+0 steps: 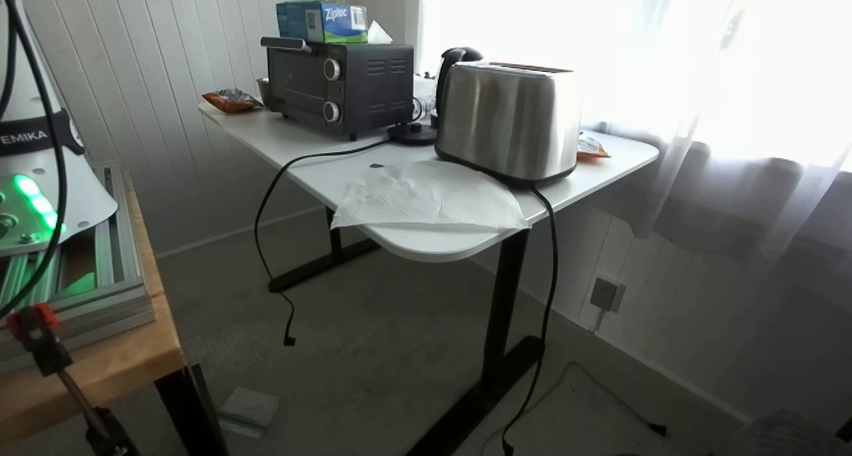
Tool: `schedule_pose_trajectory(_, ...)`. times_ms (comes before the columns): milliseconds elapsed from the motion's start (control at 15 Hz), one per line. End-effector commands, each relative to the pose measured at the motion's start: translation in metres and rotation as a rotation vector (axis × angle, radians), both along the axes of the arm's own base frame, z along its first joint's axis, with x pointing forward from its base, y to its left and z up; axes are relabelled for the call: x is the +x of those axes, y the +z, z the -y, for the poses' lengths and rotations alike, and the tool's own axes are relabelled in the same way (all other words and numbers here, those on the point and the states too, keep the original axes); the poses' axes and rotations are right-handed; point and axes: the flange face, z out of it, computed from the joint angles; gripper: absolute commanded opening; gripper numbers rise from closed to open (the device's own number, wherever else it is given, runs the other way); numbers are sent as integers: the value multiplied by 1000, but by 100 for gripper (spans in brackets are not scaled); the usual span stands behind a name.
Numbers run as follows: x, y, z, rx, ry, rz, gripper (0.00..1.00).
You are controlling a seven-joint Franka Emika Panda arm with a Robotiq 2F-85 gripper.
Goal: Take ziplock bag out the box and put it on the table
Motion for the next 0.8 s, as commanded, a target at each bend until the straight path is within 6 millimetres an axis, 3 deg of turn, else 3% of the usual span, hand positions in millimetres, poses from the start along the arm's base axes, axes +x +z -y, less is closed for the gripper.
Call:
schedule_pose_trajectory(0, 7, 3, -1, -8, 22, 14, 53)
schedule_pose_trajectory(467, 8, 1, 2, -4, 18, 10, 4)
schedule_pose_trajectory(733, 9, 1, 3, -1, 12, 12, 0)
